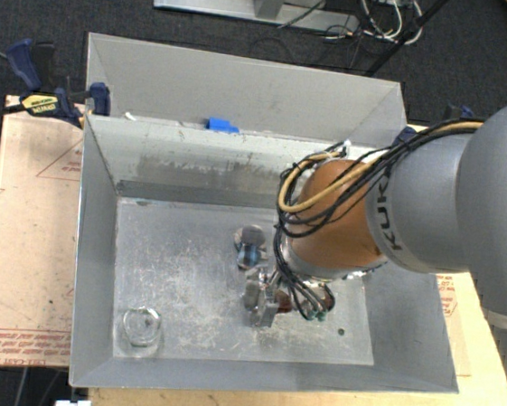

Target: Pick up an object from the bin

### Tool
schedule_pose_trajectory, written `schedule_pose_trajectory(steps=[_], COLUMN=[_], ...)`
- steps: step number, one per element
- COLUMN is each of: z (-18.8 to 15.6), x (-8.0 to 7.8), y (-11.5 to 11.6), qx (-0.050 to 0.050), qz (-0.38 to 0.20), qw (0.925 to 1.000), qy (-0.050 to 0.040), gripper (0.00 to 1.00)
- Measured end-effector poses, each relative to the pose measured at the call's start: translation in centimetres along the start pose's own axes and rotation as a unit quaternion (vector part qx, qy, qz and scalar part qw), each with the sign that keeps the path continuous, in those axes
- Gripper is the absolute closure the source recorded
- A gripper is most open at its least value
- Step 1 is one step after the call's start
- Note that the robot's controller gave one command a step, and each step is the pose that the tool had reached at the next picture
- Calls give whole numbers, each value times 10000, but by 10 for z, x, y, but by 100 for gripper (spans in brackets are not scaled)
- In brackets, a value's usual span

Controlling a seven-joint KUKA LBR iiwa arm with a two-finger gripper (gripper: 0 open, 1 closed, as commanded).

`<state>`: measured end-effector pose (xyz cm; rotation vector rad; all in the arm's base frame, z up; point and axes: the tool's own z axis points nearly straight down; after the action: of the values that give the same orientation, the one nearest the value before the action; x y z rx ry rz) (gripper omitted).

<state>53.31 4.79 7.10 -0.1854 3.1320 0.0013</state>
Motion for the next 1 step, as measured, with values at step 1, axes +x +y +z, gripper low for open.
schedule_pose_trajectory(steps=[1], z=[-9], x=[-19], y=[35], qx=[2], qz=[-66], qw=[10000], qy=[14], gripper=[100])
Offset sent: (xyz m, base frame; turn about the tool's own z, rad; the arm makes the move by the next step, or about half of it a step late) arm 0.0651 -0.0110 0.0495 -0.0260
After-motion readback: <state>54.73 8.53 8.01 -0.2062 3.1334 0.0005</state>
